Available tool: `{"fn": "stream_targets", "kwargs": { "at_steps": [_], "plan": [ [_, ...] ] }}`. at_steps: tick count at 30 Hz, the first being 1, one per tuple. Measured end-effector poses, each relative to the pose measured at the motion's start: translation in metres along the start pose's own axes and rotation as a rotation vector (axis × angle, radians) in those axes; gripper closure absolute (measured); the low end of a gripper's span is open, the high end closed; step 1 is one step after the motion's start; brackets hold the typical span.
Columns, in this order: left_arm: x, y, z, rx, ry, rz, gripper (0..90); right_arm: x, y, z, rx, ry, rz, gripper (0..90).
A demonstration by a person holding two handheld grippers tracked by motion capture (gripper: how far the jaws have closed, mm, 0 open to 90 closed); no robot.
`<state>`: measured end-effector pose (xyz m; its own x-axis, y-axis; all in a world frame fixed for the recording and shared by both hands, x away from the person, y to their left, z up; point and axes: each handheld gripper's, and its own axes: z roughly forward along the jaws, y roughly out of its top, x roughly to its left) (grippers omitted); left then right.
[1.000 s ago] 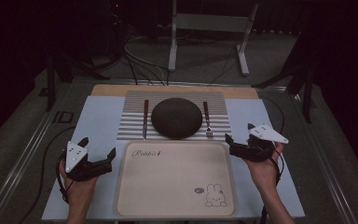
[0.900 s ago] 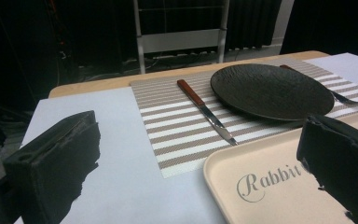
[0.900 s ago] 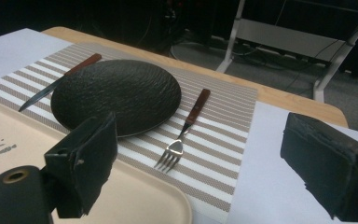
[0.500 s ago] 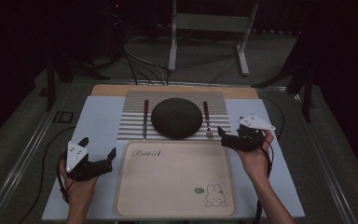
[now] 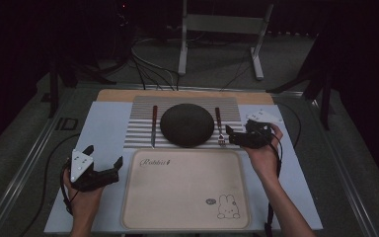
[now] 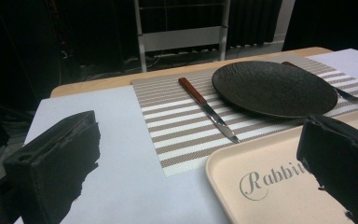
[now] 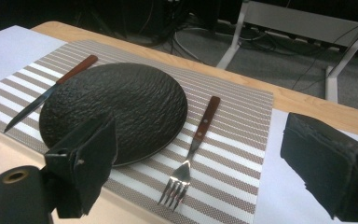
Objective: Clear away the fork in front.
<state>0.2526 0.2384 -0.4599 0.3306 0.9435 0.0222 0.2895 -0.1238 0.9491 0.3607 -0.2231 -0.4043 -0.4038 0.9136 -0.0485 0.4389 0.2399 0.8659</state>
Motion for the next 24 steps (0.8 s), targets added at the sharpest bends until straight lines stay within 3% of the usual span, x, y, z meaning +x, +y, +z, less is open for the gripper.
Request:
{"fn": "stream_targets", "kwargs": {
  "at_steps": [9,24],
  "plan": [
    [0.001,0.0,0.0,0.003,0.004,0.003,0.1,-0.006,0.007,0.018,0.043,-0.017,0.002,11.2],
    [0.001,-0.001,0.0,0.0,0.007,0.003,0.0,-0.015,0.022,0.04,0.018,-0.024,0.006,11.2]
  ]
}}
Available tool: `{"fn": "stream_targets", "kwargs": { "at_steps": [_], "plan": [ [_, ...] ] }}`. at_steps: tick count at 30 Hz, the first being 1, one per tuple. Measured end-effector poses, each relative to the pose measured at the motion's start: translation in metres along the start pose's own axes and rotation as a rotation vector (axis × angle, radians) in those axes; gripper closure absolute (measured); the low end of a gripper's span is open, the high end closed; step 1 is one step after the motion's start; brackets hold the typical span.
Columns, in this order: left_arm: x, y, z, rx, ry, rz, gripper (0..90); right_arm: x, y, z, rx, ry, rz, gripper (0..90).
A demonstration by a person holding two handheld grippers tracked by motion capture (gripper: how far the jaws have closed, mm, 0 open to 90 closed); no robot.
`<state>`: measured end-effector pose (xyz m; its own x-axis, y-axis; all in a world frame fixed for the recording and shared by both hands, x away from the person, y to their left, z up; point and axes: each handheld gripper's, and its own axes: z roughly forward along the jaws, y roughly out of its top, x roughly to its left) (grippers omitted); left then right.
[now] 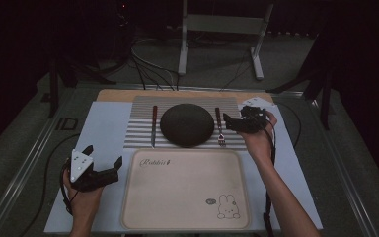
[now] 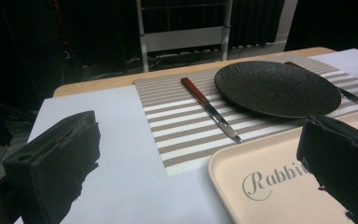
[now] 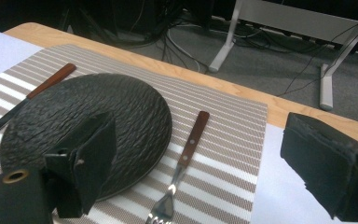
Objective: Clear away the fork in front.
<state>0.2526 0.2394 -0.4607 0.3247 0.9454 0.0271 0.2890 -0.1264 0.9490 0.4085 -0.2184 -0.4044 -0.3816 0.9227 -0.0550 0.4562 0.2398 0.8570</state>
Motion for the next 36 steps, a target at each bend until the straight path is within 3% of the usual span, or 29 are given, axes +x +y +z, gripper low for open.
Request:
{"fn": "stream_targets", "kwargs": {
  "at_steps": [11,17,29,36],
  "plan": [
    [-0.001,0.0,0.0,-0.003,0.0,0.003,0.1,-0.002,0.013,0.022,-0.015,-0.002,0.028,11.2],
    [-0.002,0.0,0.0,-0.003,-0.002,0.008,0.0,-0.002,0.019,0.032,0.006,-0.013,0.028,11.2],
    [-0.001,0.0,0.0,-0.006,0.001,0.005,0.0,-0.006,0.031,0.067,0.137,-0.029,0.085,11.4],
    [0.0,-0.001,-0.001,-0.009,0.004,-0.004,0.1,-0.009,0.026,0.084,0.217,-0.045,0.095,11.9]
  ]
}}
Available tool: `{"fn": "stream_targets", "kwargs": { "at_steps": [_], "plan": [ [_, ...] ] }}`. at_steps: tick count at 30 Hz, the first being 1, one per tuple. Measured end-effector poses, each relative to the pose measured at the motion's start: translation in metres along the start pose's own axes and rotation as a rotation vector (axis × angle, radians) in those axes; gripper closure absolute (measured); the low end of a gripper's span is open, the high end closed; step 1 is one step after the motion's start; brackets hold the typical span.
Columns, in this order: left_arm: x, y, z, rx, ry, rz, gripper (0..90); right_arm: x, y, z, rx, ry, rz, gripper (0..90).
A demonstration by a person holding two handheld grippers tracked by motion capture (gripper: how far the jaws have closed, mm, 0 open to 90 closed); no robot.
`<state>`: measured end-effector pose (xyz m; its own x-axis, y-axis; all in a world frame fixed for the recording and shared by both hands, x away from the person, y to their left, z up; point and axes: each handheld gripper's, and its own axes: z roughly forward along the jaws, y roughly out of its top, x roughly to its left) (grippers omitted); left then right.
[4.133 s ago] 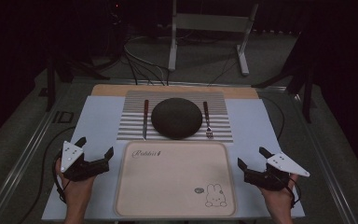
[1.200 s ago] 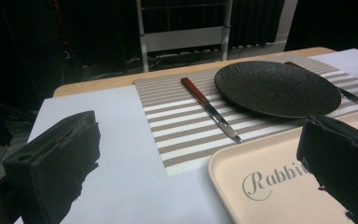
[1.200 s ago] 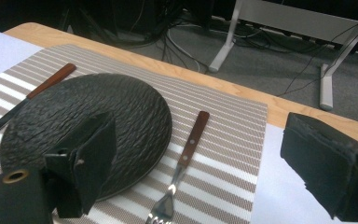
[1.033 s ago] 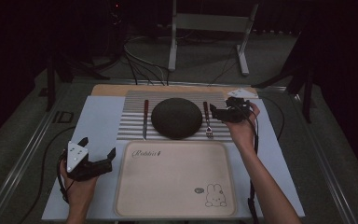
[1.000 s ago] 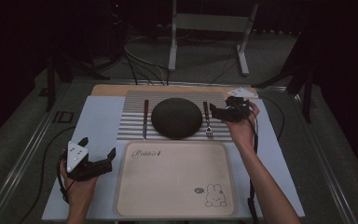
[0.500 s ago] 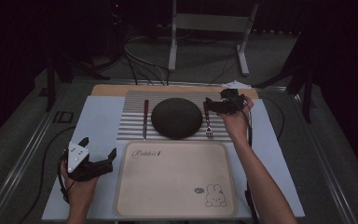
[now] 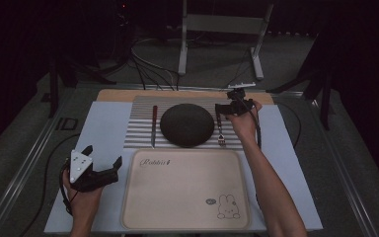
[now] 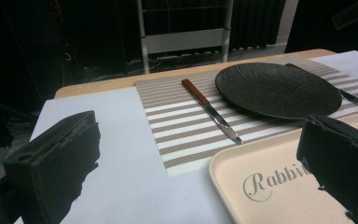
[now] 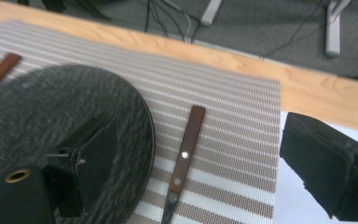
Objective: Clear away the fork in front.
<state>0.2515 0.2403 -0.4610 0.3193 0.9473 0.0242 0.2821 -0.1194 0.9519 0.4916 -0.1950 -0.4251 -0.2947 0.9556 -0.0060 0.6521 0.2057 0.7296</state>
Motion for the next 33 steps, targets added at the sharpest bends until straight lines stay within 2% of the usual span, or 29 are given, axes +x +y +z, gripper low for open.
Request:
{"fn": "stream_targets", "kwargs": {
  "at_steps": [6,9,14,22,26,31,33],
  "plan": [
    [0.0,-0.001,0.0,0.003,0.001,0.0,0.0,-0.001,-0.006,0.016,0.069,-0.006,0.015,12.1],
    [0.0,-0.001,0.0,0.002,0.002,-0.001,0.0,0.0,-0.01,0.027,0.123,-0.022,-0.002,14.0],
    [0.001,-0.001,0.0,-0.001,0.001,-0.007,0.0,0.002,-0.014,0.039,0.177,-0.03,-0.002,16.6],
    [0.0,-0.002,0.001,0.003,-0.003,-0.008,0.1,0.003,-0.023,0.054,0.249,-0.039,-0.003,28.0],
    [0.0,-0.002,0.001,0.003,-0.003,-0.008,0.0,0.004,-0.026,0.062,0.284,-0.034,0.005,39.0],
    [0.001,-0.002,0.001,0.004,-0.006,-0.012,0.0,0.004,-0.03,0.071,0.329,0.012,0.062,58.9],
    [0.001,-0.002,0.001,0.006,-0.008,-0.011,0.0,0.006,-0.031,0.074,0.34,0.011,0.067,65.5]
  ]
}}
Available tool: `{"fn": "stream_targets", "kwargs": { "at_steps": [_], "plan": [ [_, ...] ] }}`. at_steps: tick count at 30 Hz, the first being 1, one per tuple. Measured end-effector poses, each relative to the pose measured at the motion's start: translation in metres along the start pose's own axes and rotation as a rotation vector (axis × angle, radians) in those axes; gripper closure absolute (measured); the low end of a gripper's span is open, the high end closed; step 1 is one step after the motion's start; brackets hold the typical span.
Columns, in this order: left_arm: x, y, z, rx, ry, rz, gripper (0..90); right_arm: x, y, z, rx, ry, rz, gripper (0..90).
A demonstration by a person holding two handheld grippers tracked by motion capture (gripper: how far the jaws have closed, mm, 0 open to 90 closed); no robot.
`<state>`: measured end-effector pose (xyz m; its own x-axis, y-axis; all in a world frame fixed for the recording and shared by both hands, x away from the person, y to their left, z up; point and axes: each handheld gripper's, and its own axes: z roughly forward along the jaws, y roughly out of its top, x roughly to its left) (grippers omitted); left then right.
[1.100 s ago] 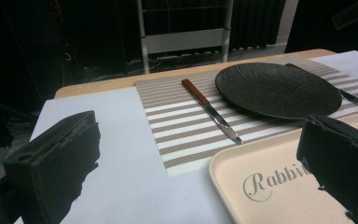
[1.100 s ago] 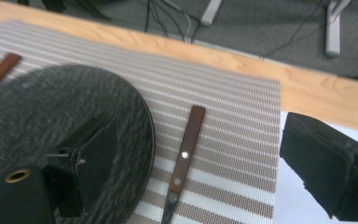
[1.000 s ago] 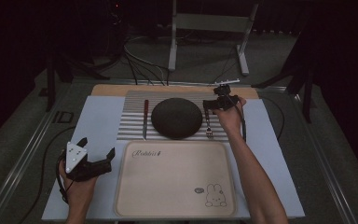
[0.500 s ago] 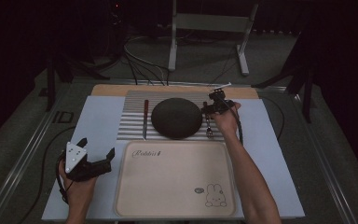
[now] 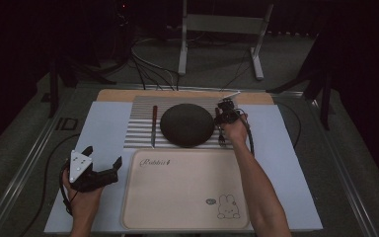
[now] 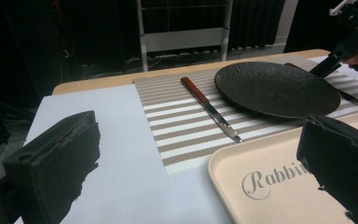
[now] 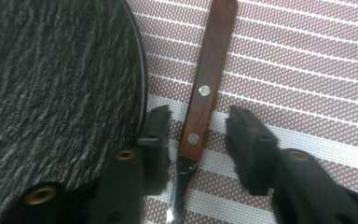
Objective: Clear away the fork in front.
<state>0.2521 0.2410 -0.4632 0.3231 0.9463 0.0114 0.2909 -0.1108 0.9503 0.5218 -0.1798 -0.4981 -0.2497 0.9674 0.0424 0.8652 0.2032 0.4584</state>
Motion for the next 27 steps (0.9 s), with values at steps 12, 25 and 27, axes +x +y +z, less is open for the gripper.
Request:
{"fn": "stream_targets", "kwargs": {
  "at_steps": [12,25,27],
  "plan": [
    [-0.0023,0.0001,0.0003,0.005,-0.003,0.012,0.0,0.0045,0.0013,0.0005,0.071,-0.029,-0.031,77.3],
    [-0.0019,-0.0003,-0.0001,0.007,0.001,0.012,0.1,0.0069,-0.0022,-0.0001,0.05,-0.04,-0.056,78.2],
    [-0.0018,-0.0004,0.0007,0.01,0.001,0.015,0.1,0.0063,-0.0034,-0.0009,0.036,-0.039,-0.055,78.2]
  ]
}}
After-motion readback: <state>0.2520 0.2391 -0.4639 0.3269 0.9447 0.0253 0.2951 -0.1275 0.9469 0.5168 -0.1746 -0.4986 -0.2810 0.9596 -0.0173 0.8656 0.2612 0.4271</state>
